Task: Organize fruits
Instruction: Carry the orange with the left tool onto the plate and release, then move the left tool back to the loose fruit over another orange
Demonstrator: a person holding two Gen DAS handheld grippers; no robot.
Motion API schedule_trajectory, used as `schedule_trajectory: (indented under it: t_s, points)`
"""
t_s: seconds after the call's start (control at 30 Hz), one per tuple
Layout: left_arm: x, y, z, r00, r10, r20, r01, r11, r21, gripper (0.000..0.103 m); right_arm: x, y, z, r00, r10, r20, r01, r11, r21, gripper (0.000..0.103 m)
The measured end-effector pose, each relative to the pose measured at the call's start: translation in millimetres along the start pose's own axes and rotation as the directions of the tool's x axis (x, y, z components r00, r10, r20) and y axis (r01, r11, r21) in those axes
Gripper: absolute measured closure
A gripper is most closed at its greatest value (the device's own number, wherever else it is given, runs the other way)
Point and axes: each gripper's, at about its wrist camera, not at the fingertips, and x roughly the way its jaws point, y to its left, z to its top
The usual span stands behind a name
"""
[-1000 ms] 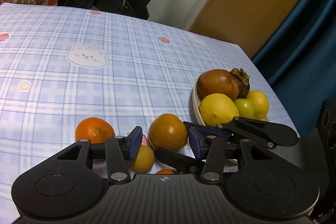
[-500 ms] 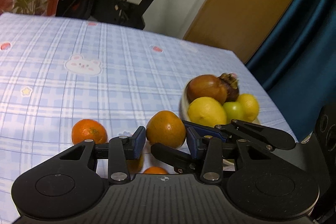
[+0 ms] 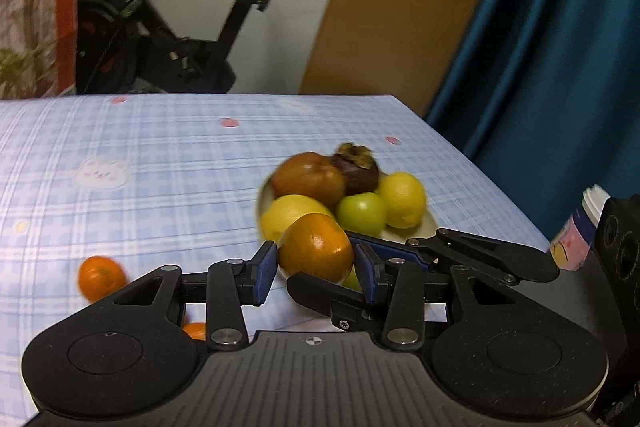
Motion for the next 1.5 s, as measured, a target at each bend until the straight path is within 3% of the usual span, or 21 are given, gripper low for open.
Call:
schedule_trajectory:
  t_s: [0.43,0.63,0.87,1.03,1.2,1.5]
  points:
    - [58.7,-58.5,26.7,0.994,-0.045,-0.095,0.057,0.989,0.135,0.058,-36.0,-68.3,-12.2,0.991,-0.122,0.06,0.107,0.973,0.203,0.058]
    - [85.0,-72.5,26.4,0.987,-0.049,-0.151,0.071,0.987,0.144,0.058,-40.3,-87.5,-16.6,0.98,-0.199,0.024,0.185,0.944,0.273,0.058]
    - [102.3,-76.6,25.2,0.983,-0.041,-0.178,0.067,0.988,0.14,0.058,-39.3,-94.4,-22.2,0.973,-0.232,-0.008,0.223,0.925,0.307,0.057]
    - [102.9,-83.6,22.4,0.985,-0.028,-0.171,0.055,0.986,0.158,0.057,-38.2,-93.7,-23.1,0.97,-0.243,-0.017,0.236,0.921,0.311,0.055]
    - [94.9,-80.3,18.9,0.987,-0.017,-0.163,0.041,0.988,0.147,0.049,-35.6,-88.4,-22.9,0.967,-0.254,-0.024,0.25,0.924,0.288,0.054]
    - [56.9,-59.9,10.6,0.998,0.0,-0.069,0.002,0.999,0.033,0.045,-32.1,-80.9,-22.9,0.965,-0.262,-0.023,0.26,0.935,0.24,0.045]
